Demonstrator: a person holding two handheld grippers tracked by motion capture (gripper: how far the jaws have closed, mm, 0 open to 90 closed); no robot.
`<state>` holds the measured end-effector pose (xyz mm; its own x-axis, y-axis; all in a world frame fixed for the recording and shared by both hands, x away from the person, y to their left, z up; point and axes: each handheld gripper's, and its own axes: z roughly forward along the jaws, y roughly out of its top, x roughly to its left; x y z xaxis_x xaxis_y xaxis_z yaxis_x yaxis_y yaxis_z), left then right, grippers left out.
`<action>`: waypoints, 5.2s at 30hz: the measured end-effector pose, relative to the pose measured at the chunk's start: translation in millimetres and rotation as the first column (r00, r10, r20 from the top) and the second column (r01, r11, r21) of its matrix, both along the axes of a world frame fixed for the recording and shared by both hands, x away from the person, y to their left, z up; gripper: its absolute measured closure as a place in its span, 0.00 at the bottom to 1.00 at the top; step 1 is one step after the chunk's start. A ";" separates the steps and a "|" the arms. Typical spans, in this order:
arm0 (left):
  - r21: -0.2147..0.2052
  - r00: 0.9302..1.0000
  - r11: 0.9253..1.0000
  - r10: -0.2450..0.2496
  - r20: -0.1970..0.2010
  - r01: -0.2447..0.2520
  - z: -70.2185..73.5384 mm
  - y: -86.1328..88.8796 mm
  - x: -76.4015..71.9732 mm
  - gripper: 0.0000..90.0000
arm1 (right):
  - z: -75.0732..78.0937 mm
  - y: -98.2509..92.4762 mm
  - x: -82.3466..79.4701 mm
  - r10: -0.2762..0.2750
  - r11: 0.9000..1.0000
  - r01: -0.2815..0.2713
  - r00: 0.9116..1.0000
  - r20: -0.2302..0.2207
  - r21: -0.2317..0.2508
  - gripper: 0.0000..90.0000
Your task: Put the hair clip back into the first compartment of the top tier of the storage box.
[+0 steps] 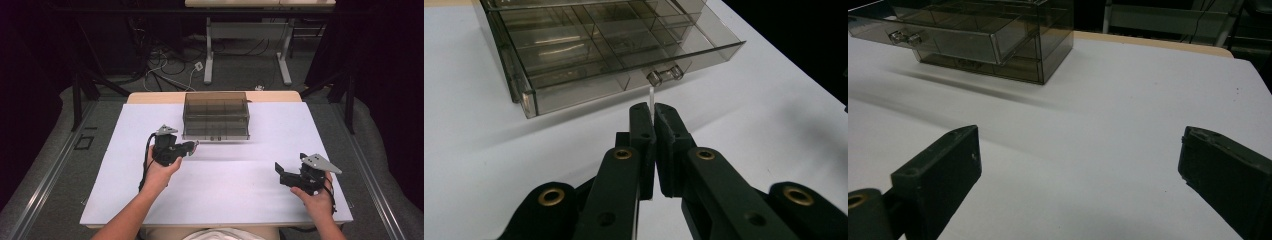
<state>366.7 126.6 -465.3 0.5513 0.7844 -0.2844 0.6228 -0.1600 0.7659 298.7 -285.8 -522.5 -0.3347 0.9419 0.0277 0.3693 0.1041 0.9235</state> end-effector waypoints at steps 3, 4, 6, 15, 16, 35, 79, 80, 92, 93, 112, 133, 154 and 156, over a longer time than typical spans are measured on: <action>0.005 1.000 1.000 0.003 0.000 -0.003 3.2 -0.2 3.1 0.97 | 0.3 -0.4 -0.3 0.000 1.000 0.000 1.000 -0.001 -0.004 0.04; 0.001 1.000 1.000 0.004 0.000 -0.004 4.1 -0.3 4.4 0.97 | -0.1 -0.5 0.0 0.004 1.000 -0.004 1.000 0.005 0.003 0.04; 0.001 1.000 1.000 0.006 0.000 -0.006 6.3 -0.3 6.9 0.97 | -0.1 -0.6 0.0 0.002 1.000 -0.002 1.000 0.002 0.005 0.04; -0.003 1.000 1.000 0.020 0.006 -0.020 11.9 -1.9 16.4 0.97 | 0.0 -0.7 0.0 0.003 1.000 -0.003 1.000 0.005 0.005 0.04; 0.005 1.000 1.000 0.020 0.011 -0.020 13.5 -1.8 18.9 0.97 | 0.1 -0.8 0.0 0.003 1.000 -0.003 1.000 0.006 0.005 0.04; 0.005 0.998 0.998 0.055 0.027 -0.055 20.6 -6.2 40.1 0.97 | 0.2 -0.9 -0.1 0.003 1.000 -0.003 1.000 0.006 0.006 0.04; 0.058 0.991 0.989 0.132 0.014 -0.132 -5.7 -12.7 78.1 0.97 | -0.6 -2.1 0.1 0.005 1.000 -0.005 1.000 0.006 0.008 0.04; 0.061 0.990 0.989 0.138 0.012 -0.138 -7.0 -13.1 79.1 0.97 | -0.6 -2.0 0.1 0.005 1.000 -0.005 1.000 0.006 0.009 0.04; 0.054 0.990 0.988 0.143 0.005 -0.143 -10.5 -14.9 81.6 0.95 | -0.4 -2.1 -0.4 0.002 1.000 -0.002 1.000 0.001 0.013 0.04; 0.054 0.990 0.989 0.141 0.004 -0.141 -10.3 -14.5 81.7 0.92 | -0.4 -2.1 -0.4 0.002 1.000 -0.002 1.000 0.001 0.012 0.04; 0.046 0.986 0.986 0.162 0.035 -0.163 -2.7 -8.3 75.9 0.70 | 0.2 -2.5 -0.8 0.002 1.000 -0.002 1.000 -0.004 0.007 0.04; 0.020 0.986 0.990 0.137 0.094 -0.139 7.1 1.8 57.0 0.41 | 0.4 -2.3 -0.6 0.003 1.000 -0.003 1.000 0.009 0.008 0.04; 0.007 0.987 0.999 0.040 0.155 -0.041 9.8 22.6 23.9 0.22 | 0.9 -2.7 -1.4 0.002 1.000 -0.002 1.000 0.012 0.014 0.04; -0.004 0.987 0.999 0.039 0.153 -0.039 9.0 25.6 20.3 0.20 | 1.0 -2.7 -1.5 0.001 1.000 -0.001 1.000 0.013 0.012 0.04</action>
